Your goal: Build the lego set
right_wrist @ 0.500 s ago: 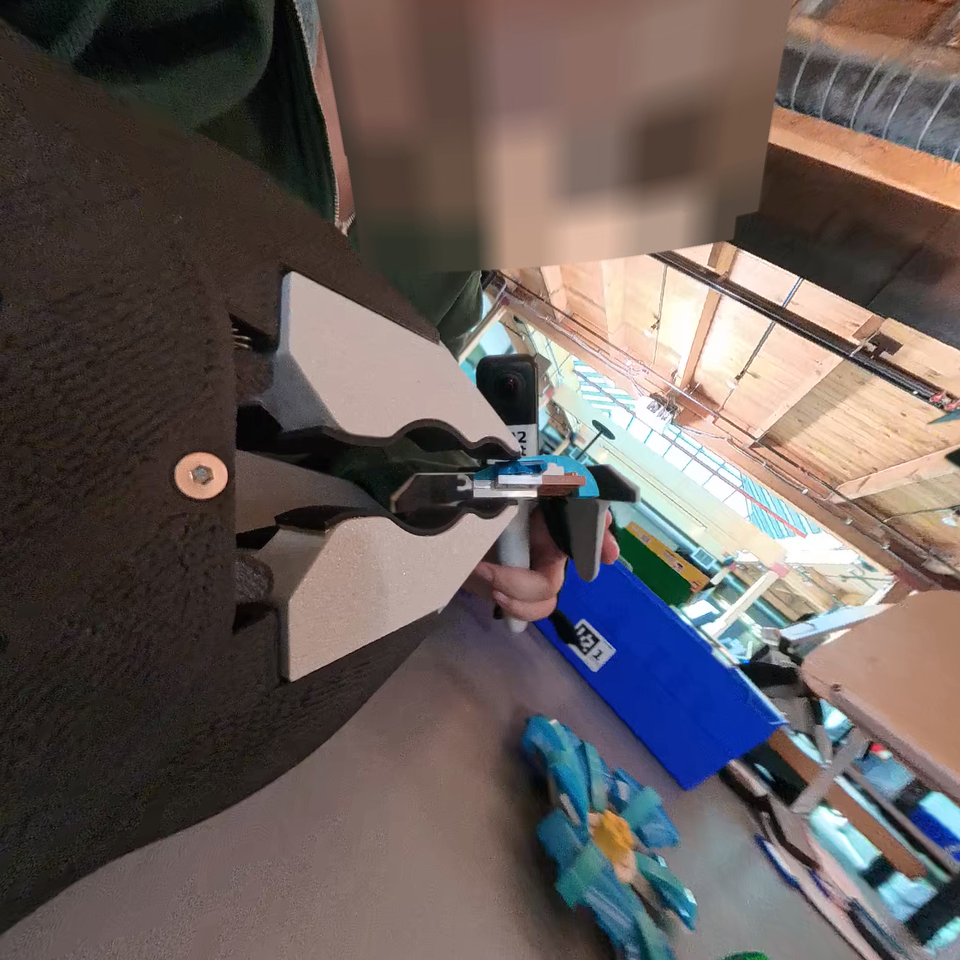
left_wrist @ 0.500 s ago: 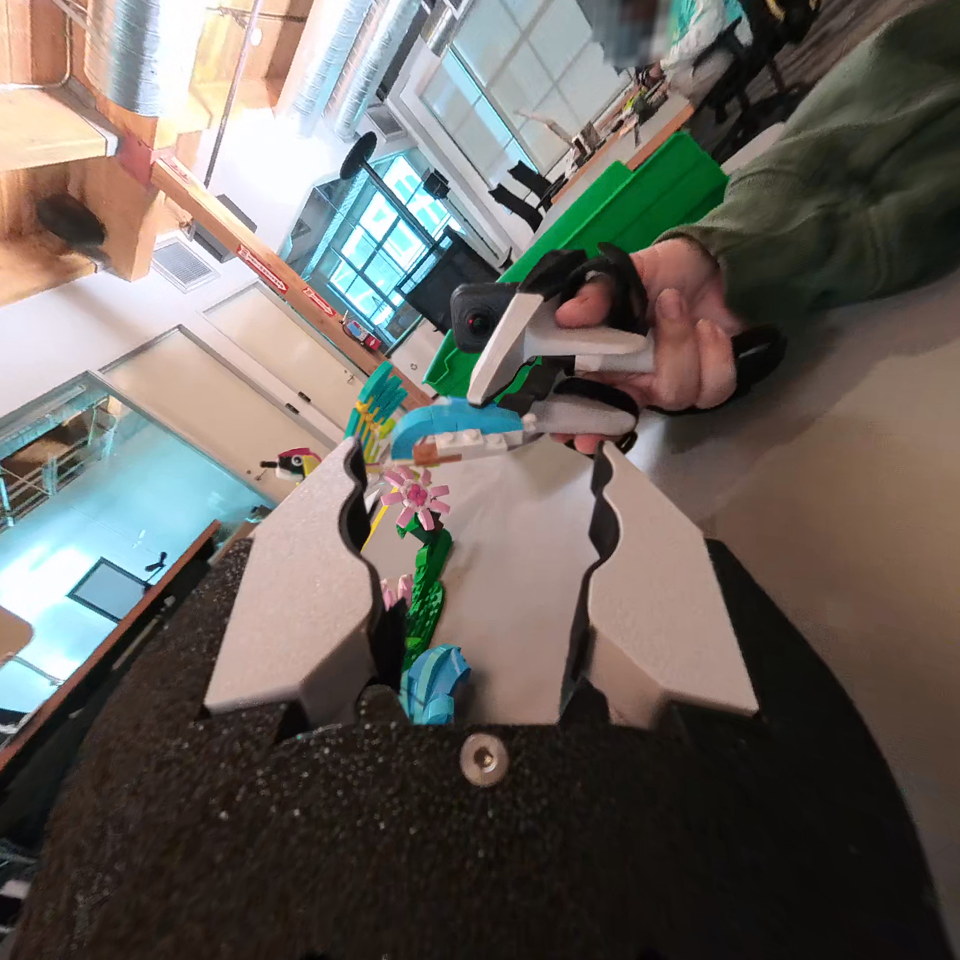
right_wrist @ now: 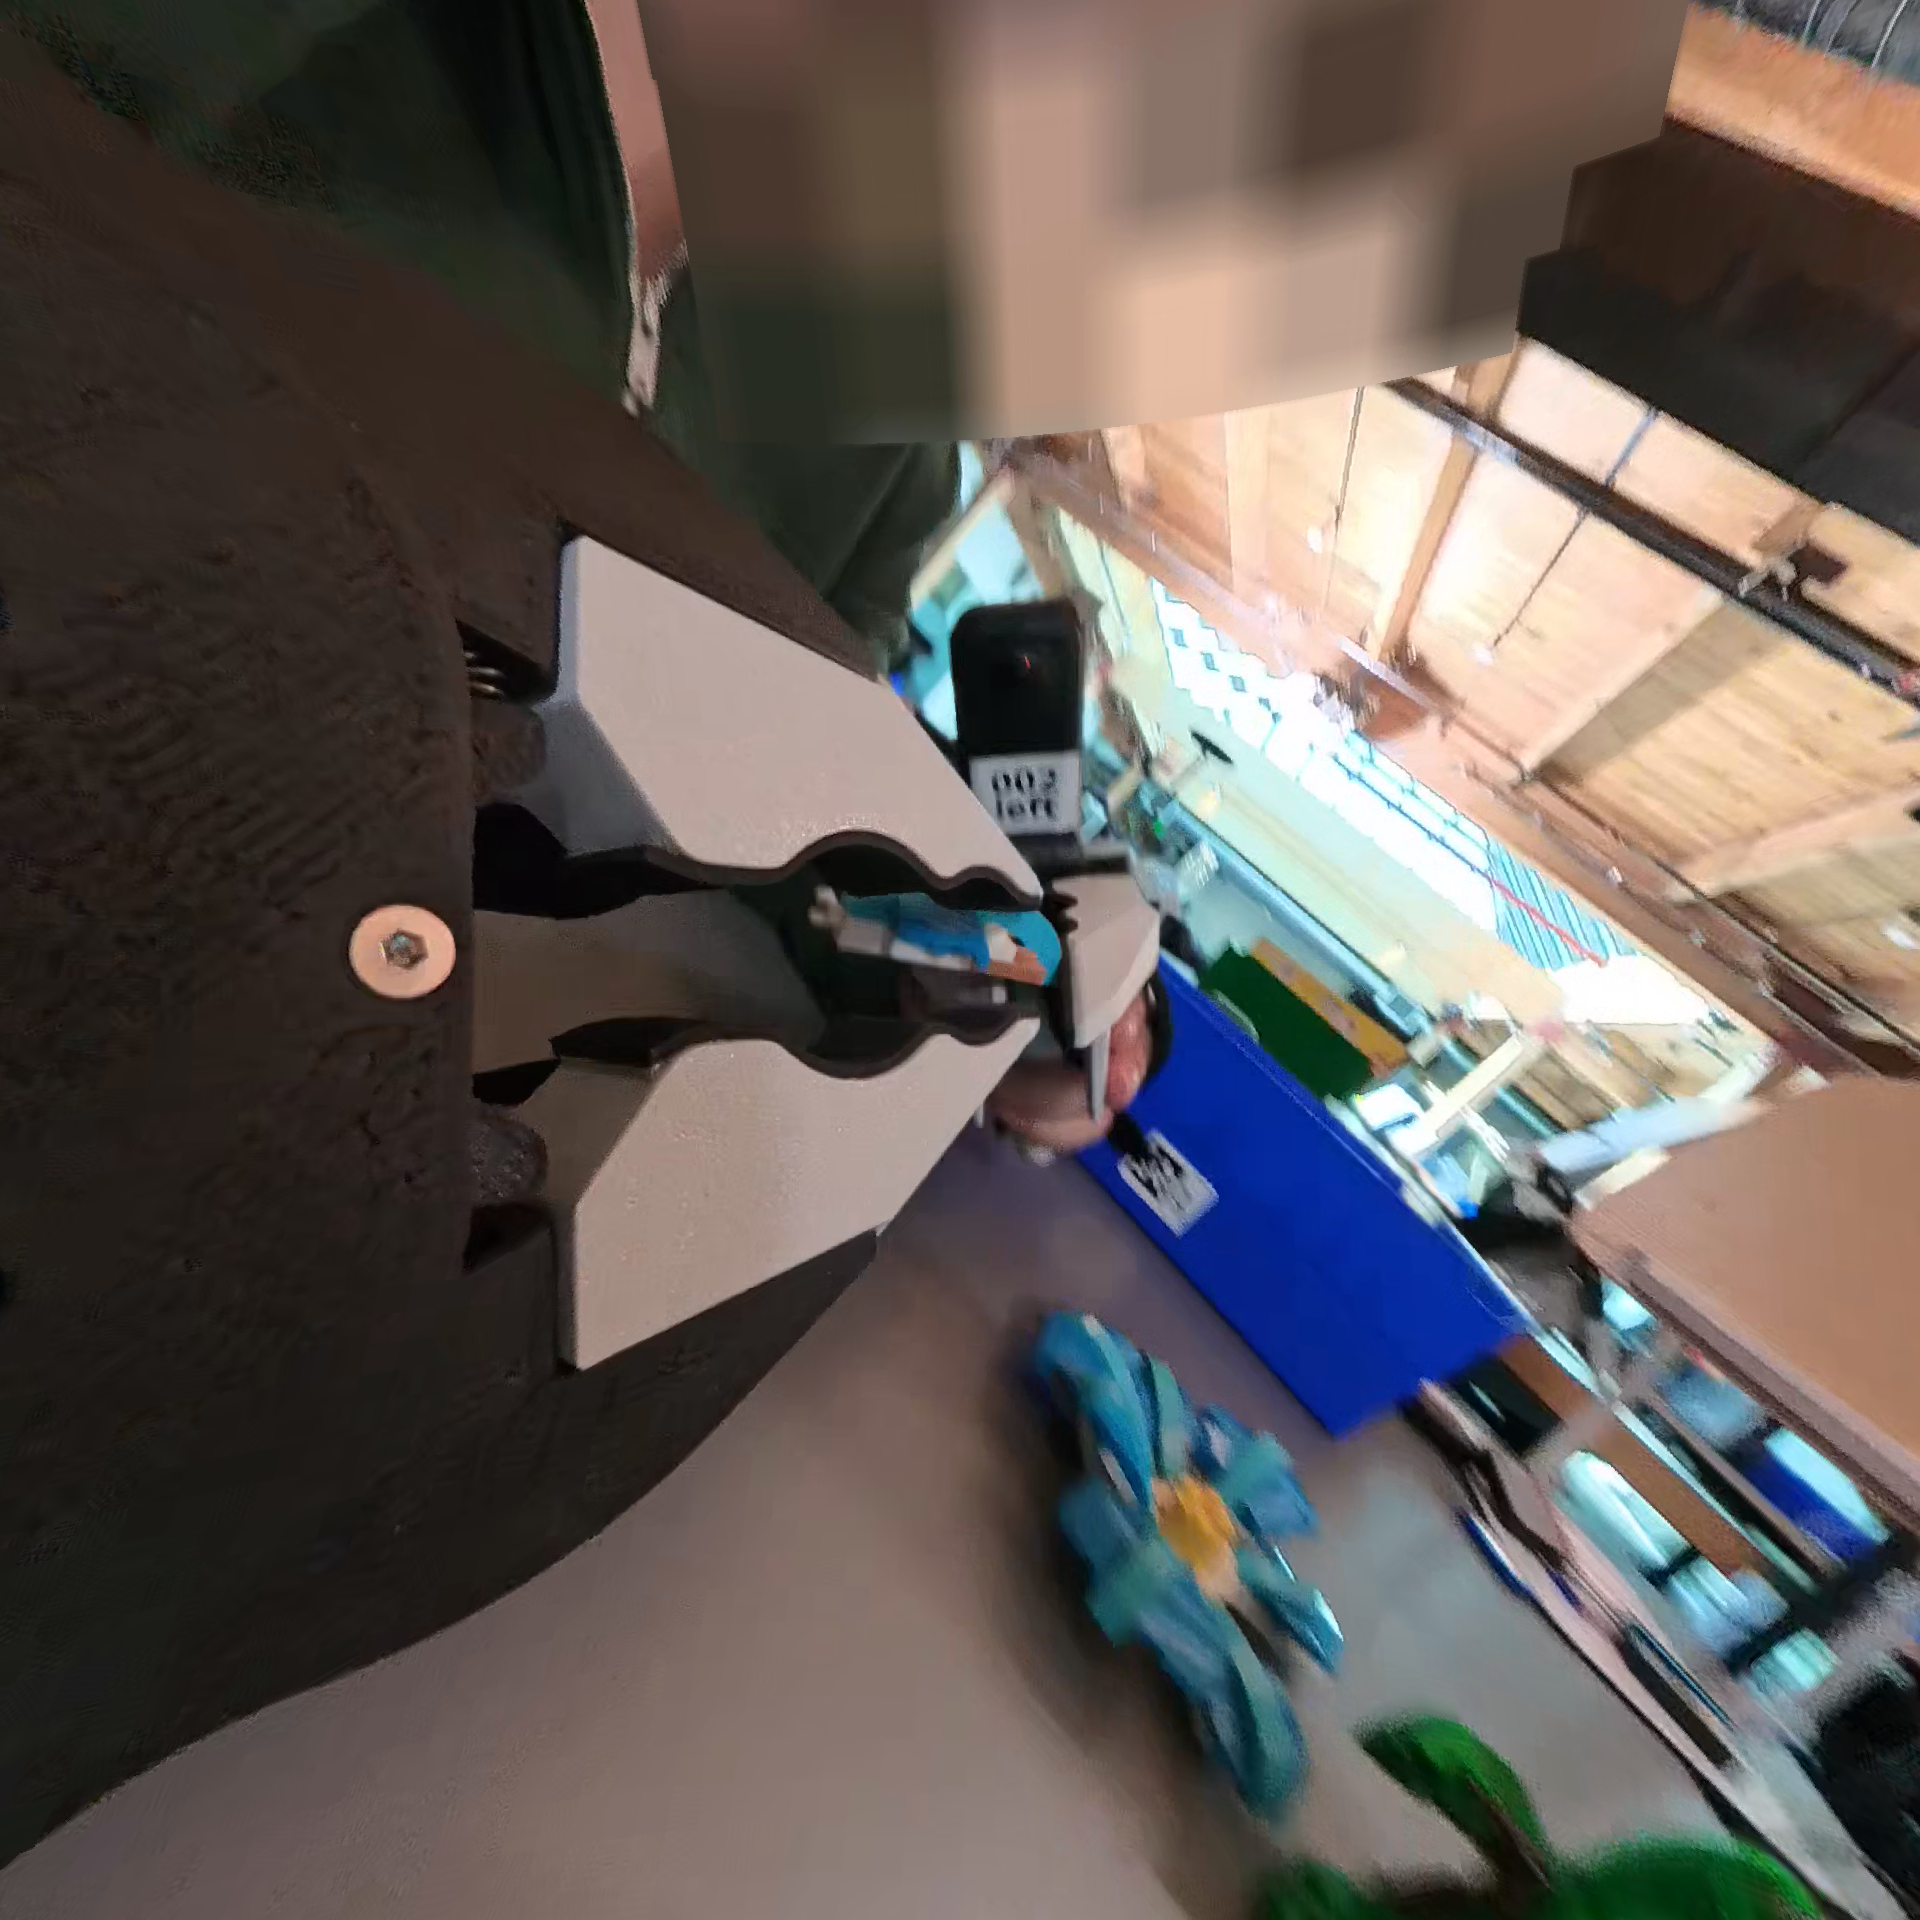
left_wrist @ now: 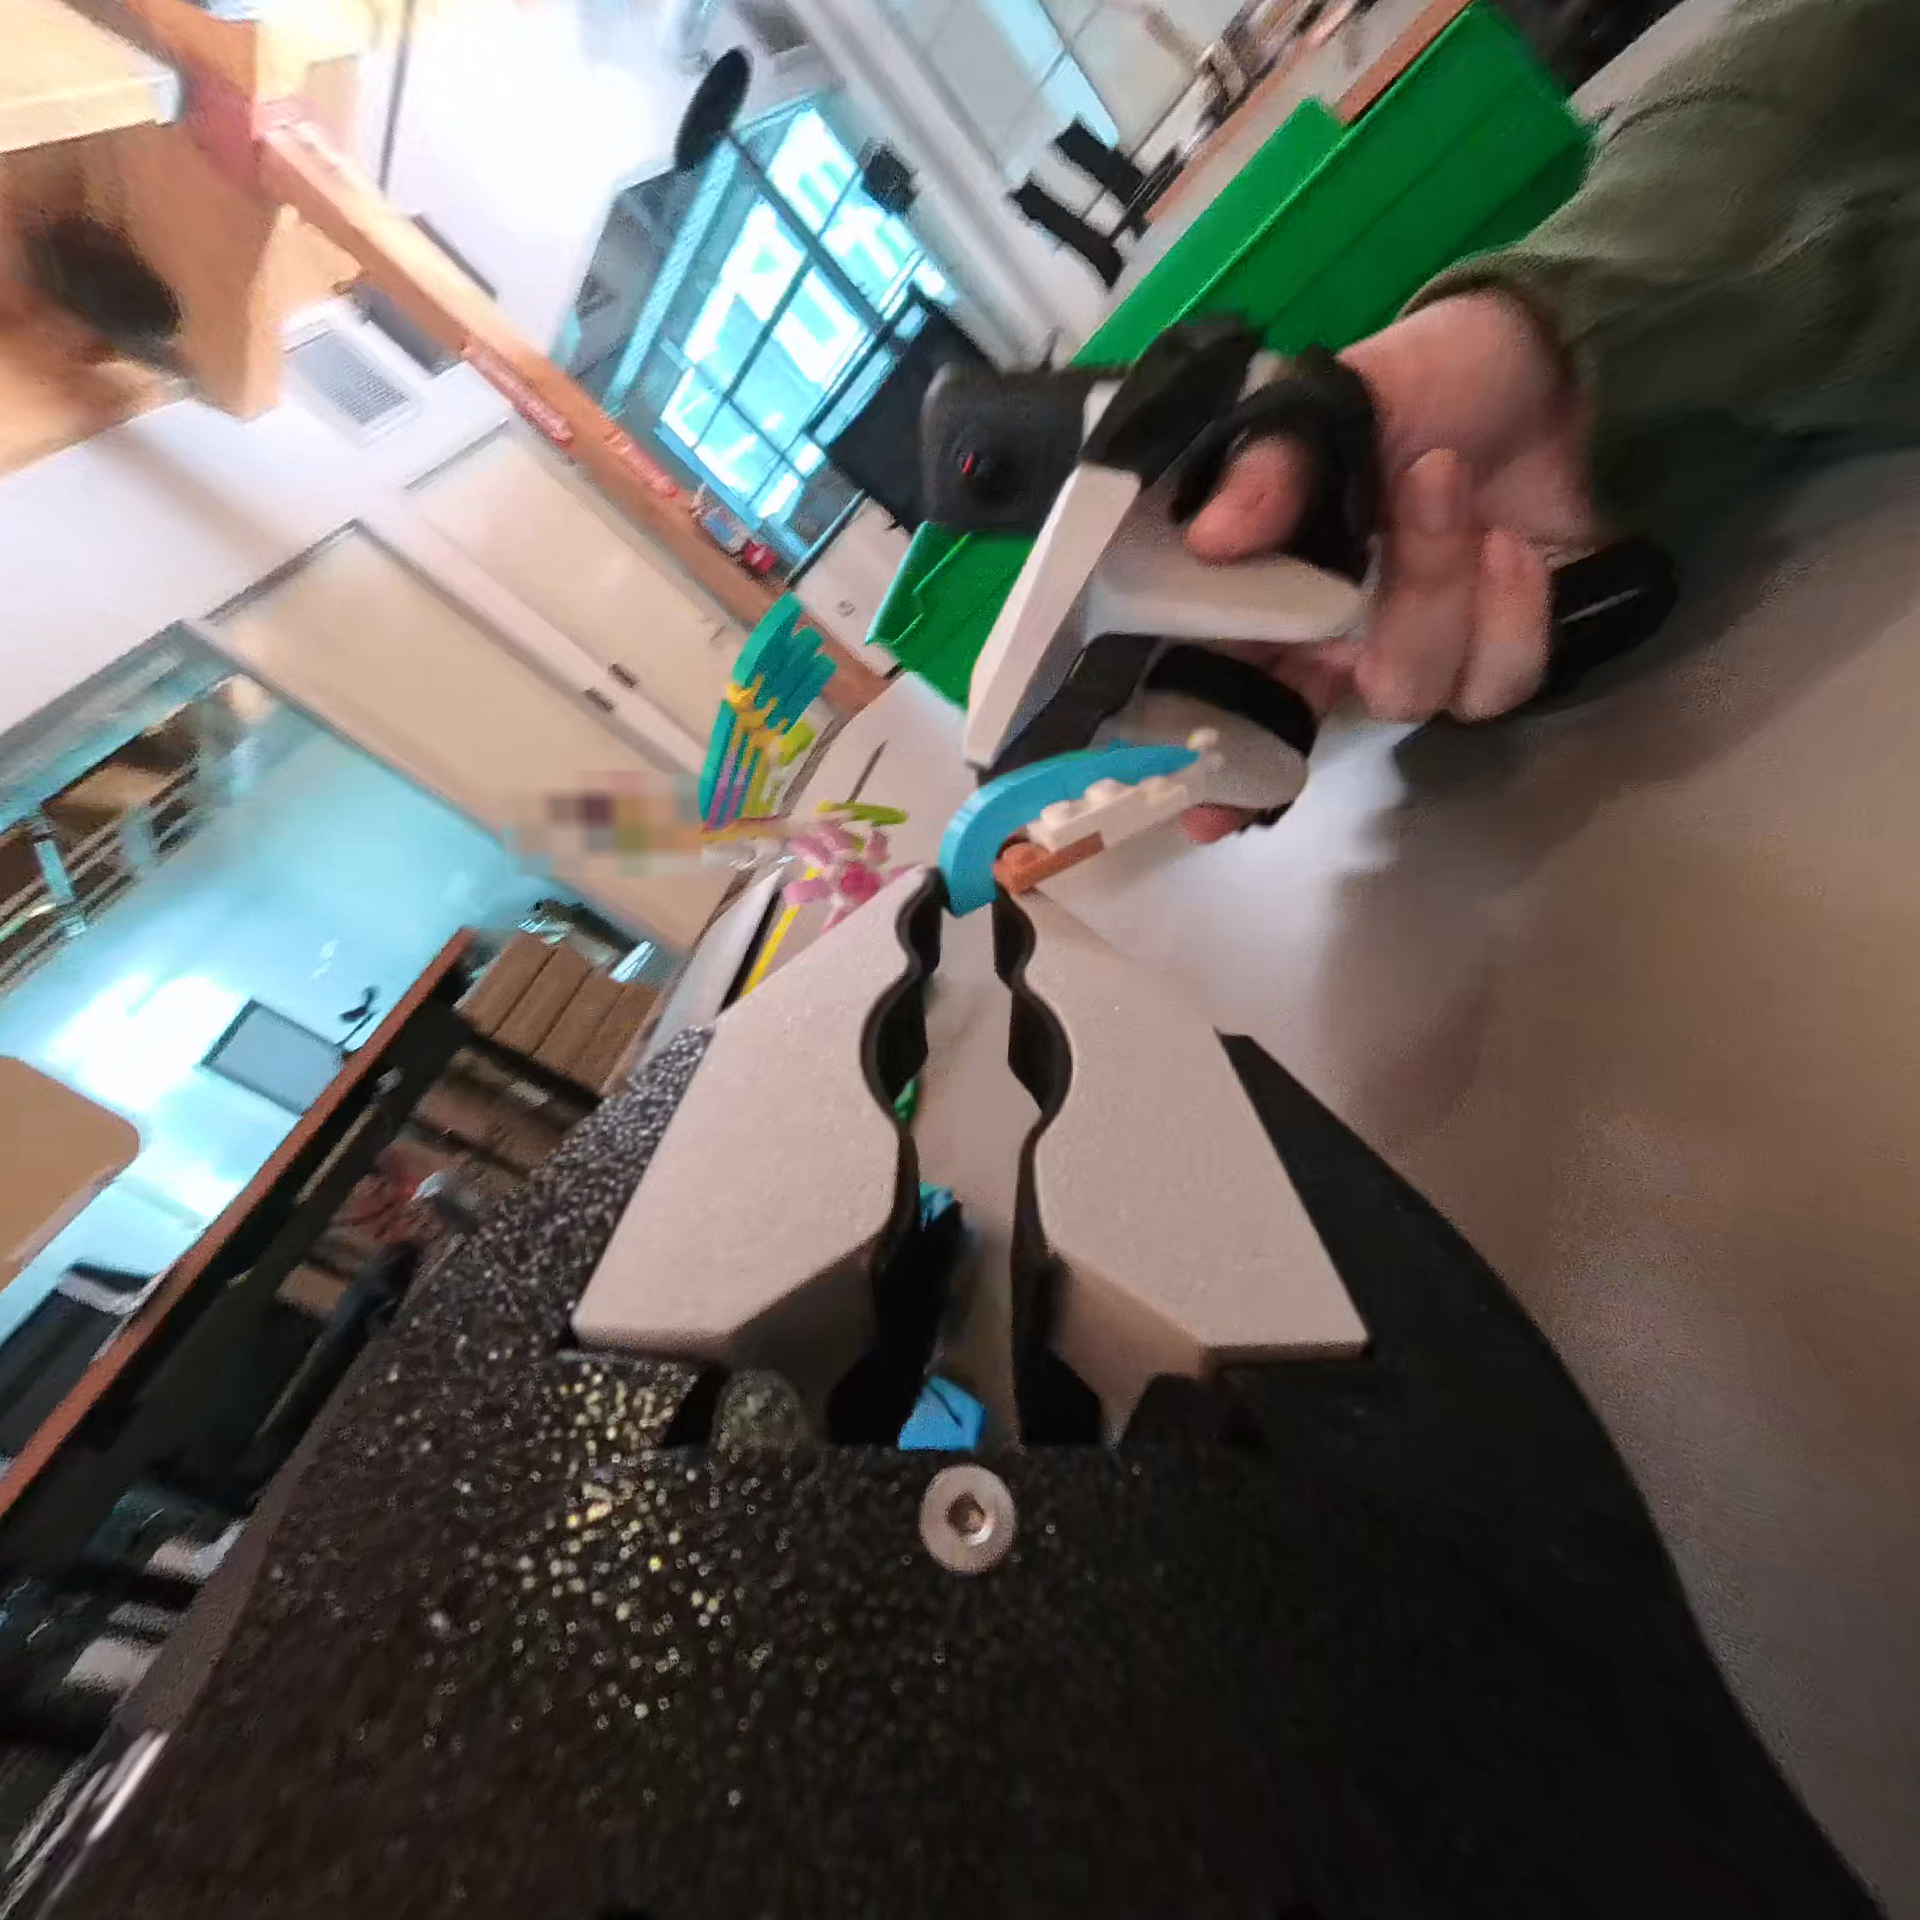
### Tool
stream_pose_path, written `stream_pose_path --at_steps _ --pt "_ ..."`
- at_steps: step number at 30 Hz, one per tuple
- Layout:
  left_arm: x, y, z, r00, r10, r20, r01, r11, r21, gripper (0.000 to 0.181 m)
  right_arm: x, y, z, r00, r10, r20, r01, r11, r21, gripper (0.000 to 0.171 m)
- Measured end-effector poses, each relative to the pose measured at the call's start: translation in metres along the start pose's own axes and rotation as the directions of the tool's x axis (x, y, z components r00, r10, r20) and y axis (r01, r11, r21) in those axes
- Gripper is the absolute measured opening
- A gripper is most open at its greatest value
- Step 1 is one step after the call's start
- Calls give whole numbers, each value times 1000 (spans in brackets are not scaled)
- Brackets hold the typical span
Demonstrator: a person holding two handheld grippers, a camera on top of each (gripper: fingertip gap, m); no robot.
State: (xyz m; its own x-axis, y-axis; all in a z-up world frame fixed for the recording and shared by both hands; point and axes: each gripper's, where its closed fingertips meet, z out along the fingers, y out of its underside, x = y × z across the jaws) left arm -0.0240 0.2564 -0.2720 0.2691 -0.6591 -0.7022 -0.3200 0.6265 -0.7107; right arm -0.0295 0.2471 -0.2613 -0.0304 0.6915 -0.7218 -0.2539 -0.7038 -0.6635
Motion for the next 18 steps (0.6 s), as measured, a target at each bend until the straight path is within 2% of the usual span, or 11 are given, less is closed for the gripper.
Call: stream_pose_path --at_steps 4,7,9,11,13,16,18 --pt "-8 13 2 999 -45 28 47 997 -65 5 15 -8 -6 942 -268 -201 269 963 -20 21" --pt "-7 24 4 994 -110 7 110 987 -117 5 16 -6 -4 874 -416 -252 409 909 -80 27" --pt "-6 30 5 989 -148 -1 146 977 -153 5 14 -5 -2 782 -558 -277 542 829 -139 34" --pt "-3 37 6 985 -174 -17 167 967 -192 5 15 1 1 630 -721 -289 676 692 -253 37" --pt "0 43 7 979 -201 -29 189 956 -226 5 21 10 2 439 -855 -275 765 517 -384 37" --pt "3 45 8 971 -234 -49 216 946 -240 5 40 23 1 123 -974 -189 777 213 -593 31" --pt "4 48 8 968 -244 -54 223 942 -251 5 46 21 0 -55 -986 -154 750 61 -659 22"
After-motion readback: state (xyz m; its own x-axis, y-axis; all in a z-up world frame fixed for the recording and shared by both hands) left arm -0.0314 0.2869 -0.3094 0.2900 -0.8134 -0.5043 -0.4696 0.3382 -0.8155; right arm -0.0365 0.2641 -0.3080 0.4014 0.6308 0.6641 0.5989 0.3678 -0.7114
